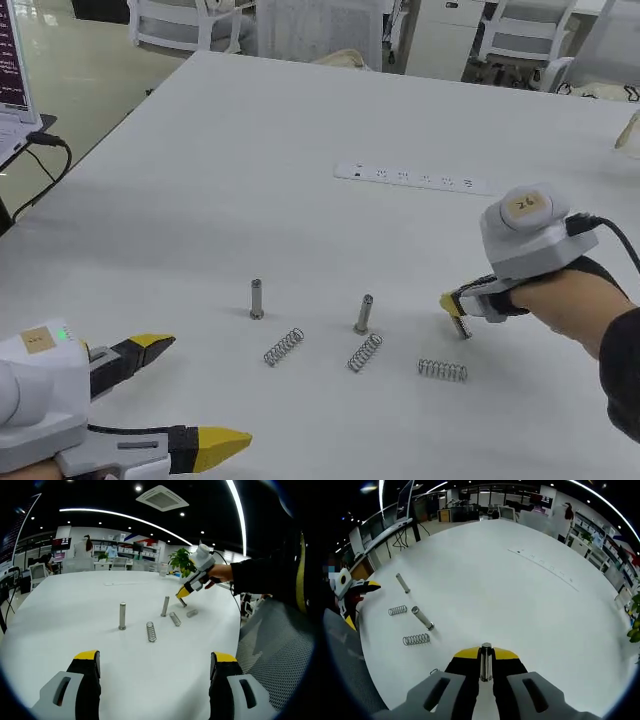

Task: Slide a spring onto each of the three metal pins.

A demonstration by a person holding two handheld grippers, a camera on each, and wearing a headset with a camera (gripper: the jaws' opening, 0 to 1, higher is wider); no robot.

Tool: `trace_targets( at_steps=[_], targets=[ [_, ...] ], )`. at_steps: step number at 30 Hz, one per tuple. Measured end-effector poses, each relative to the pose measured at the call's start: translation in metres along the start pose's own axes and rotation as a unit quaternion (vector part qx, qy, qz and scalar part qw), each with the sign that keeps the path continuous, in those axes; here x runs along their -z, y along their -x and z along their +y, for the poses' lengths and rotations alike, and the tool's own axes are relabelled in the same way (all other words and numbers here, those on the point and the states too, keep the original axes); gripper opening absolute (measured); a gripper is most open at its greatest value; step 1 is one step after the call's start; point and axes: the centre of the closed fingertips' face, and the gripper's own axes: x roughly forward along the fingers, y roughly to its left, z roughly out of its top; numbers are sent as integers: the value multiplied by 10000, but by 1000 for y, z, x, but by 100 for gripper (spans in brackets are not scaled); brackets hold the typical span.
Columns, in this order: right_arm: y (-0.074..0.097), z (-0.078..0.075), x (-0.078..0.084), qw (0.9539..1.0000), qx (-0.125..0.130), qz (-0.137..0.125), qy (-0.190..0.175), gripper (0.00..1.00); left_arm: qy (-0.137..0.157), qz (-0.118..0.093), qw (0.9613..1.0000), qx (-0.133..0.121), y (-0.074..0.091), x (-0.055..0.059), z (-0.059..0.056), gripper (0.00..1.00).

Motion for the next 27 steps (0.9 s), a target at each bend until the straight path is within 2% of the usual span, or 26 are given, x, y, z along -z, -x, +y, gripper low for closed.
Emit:
trace_targets(
  at_steps=[16,27],
  targets=[
    [18,3,7,9999,49,-159,-1,5,-62,-20,10000,35,-1,-5,-3,88],
    [23,2,11,9997,59,-214,-40,5,-110,-2,9999,60,-1,-6,-6,88]
  ],
)
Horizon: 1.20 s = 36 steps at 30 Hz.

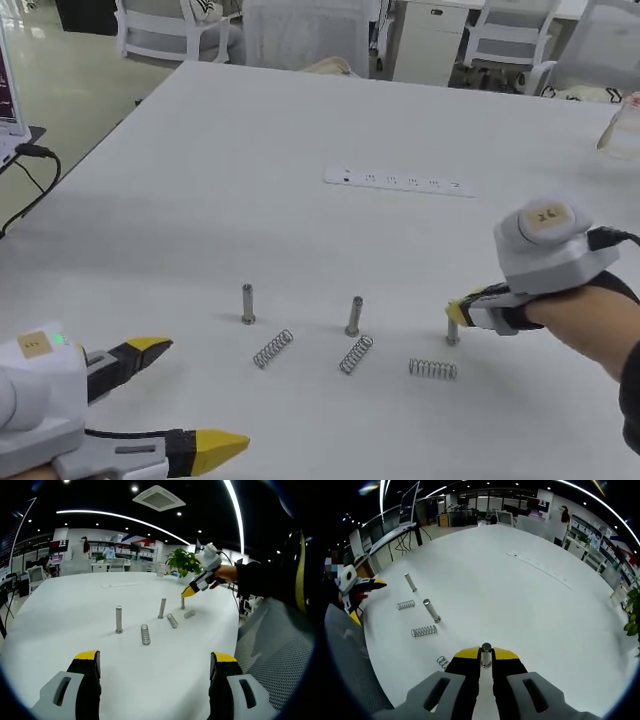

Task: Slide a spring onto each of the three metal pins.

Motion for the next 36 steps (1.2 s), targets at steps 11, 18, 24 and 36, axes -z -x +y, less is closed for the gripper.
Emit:
trace_targets(
  at_steps=[11,18,24,36],
  targets=[
    [5,0,5,10000,-35,22,-45,5,-20,19,10000,-21,1,0,1,88],
    [8,1,8,10000,-47,69,-30,5,-49,50,10000,11,0,0,-1,88],
    [9,2,10,9999,-57,106,-13,5,-56,53,10000,14,0,-1,0,88],
    [12,2,11,9998,-63,186,-36,5,-47,53,10000,38,-1,0,-2,88]
  ],
)
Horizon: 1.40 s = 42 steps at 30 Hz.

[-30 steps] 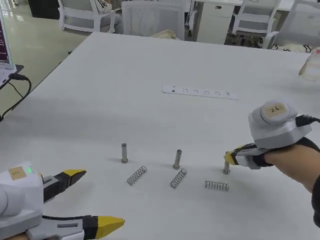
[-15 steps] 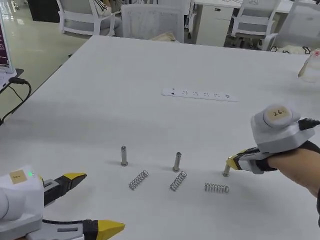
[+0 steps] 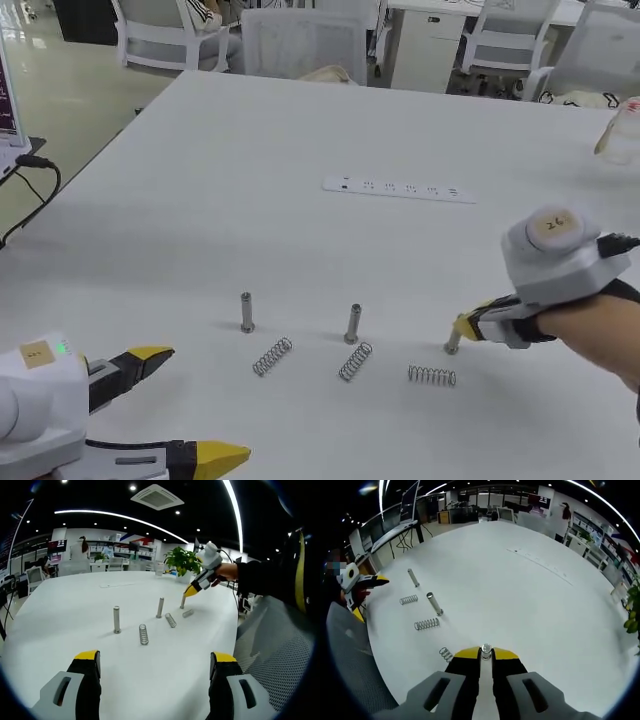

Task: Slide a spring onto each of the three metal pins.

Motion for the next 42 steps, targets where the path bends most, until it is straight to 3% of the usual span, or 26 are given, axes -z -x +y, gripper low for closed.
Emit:
trace_targets(
  at_steps=[13,42],
  targets=[
    [-2,-1,1,10000,-46,52,-22,6,24,8,10000,14,-1,2,-1,88],
    [12,0,-11,9995,-2,-283,116,9,2,33,10000,34,-3,2,-3,88]
  ],
)
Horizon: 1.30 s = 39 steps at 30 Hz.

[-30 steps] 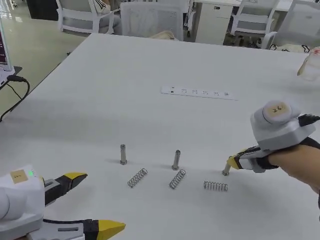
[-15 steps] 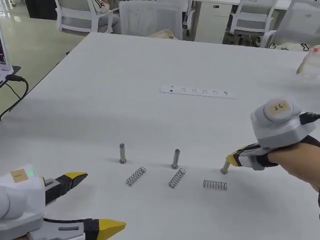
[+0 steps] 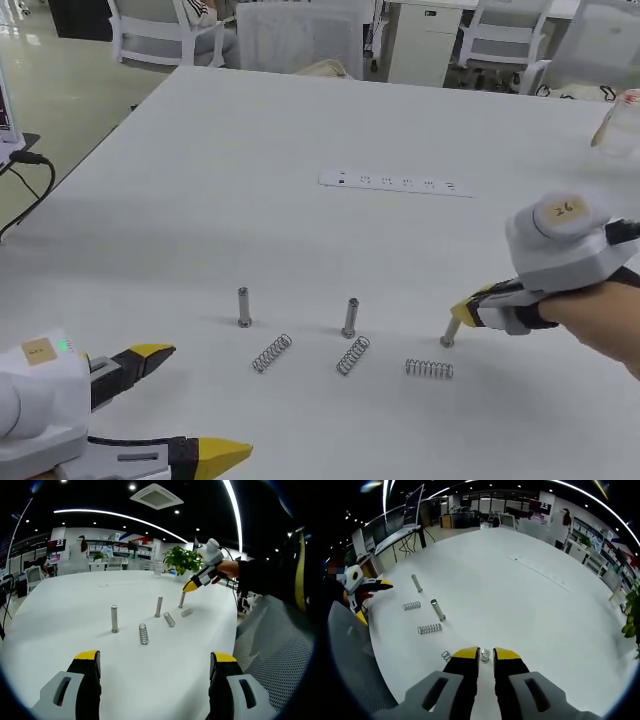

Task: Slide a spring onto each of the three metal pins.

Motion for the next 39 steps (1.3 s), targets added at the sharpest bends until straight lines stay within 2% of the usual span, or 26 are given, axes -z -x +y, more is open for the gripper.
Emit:
trace_targets(
  at_steps=[7,17,24,30,32,35,39],
  targets=[
    [9,-1,1,9999,8,-103,11,9,-8,7,10000,3,0,-1,0,88],
    [18,15,9,9996,-151,-170,172,9,-17,12,10000,21,-1,-1,-1,88],
    [11,29,25,9981,-489,-113,365,11,-42,21,10000,34,-1,-1,-1,88],
    [3,35,40,9955,-759,-38,558,14,-46,32,10000,35,-1,-1,-2,88],
    [0,39,43,9927,-898,-36,811,16,-50,38,10000,34,-1,-1,-2,88],
    [-5,42,49,9897,-1012,47,1008,20,-47,49,10000,35,-1,0,-3,87],
    [-10,41,51,9879,-1076,46,1114,20,-40,54,10000,30,-1,0,-3,87]
  ],
)
